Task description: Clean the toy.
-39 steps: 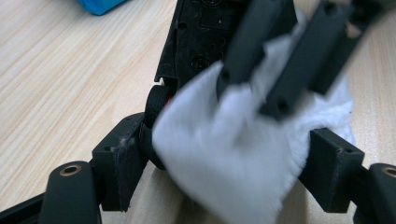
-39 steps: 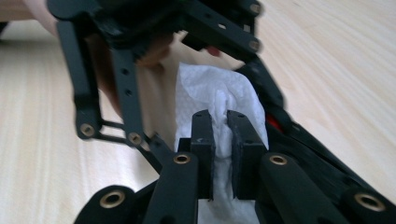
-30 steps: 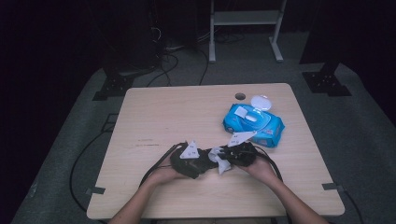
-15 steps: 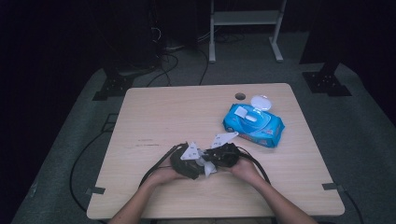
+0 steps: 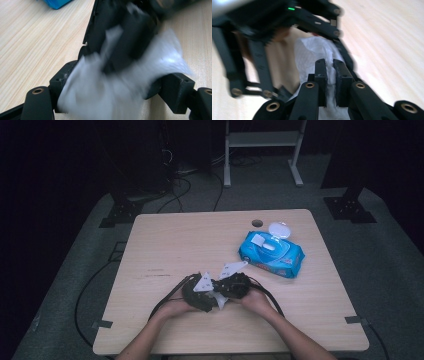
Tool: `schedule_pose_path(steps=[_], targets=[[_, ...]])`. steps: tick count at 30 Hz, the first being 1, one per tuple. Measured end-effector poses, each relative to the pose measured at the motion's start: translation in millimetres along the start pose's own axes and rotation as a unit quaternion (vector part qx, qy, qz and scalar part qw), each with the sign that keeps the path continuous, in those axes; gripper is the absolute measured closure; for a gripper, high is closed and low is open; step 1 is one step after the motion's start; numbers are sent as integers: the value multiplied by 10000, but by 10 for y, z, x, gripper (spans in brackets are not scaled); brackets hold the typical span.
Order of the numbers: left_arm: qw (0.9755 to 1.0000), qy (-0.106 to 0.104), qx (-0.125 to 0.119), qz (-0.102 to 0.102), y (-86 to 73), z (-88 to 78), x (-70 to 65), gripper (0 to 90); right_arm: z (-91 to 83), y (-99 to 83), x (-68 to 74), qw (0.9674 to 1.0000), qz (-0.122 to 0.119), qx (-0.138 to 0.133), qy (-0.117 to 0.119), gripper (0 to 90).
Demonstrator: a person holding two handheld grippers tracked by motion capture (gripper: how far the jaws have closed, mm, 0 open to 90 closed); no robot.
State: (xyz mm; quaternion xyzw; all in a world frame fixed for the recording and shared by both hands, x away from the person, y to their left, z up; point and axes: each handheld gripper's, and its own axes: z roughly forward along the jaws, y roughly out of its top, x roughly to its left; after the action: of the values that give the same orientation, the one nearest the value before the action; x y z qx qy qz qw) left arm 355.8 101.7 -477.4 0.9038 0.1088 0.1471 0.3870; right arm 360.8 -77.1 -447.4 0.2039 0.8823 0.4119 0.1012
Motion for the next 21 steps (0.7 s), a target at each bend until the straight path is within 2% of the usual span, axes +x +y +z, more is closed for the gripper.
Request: schedule_pose_path(steps=[1, 3, 5, 7, 11, 13, 15, 21], targets=[[10000, 3, 30, 34, 1, -4, 4, 238, -37, -17, -36, 10000, 47, -5, -59, 818], [10000, -1, 29, 39, 2, -4, 7, 238, -122, -58, -112, 9994, 68, 11, -339, 819], [10000, -4, -1, 8, 2, 0, 8, 238, -193, -102, -196, 9987, 201, 7, -458, 819], [10000, 13, 20, 28, 6, 1, 4, 238, -208, -115, -238, 9985, 329, -30, -429, 819], [10000, 29, 31, 31, 6, 2, -5, 238, -75, -51, -144, 9991, 331, -150, -222, 818], [10000, 41, 32, 27, -3, -8, 5, 238, -24, -18, -115, 9993, 254, -150, -222, 817], [10000, 30, 22, 18, -10, -11, 9, 238, -28, -20, -141, 9992, 286, -169, -213, 817], [10000, 32, 12, 32, -12, -11, 14, 238, -259, -162, -292, 9979, 355, -95, -532, 817]])
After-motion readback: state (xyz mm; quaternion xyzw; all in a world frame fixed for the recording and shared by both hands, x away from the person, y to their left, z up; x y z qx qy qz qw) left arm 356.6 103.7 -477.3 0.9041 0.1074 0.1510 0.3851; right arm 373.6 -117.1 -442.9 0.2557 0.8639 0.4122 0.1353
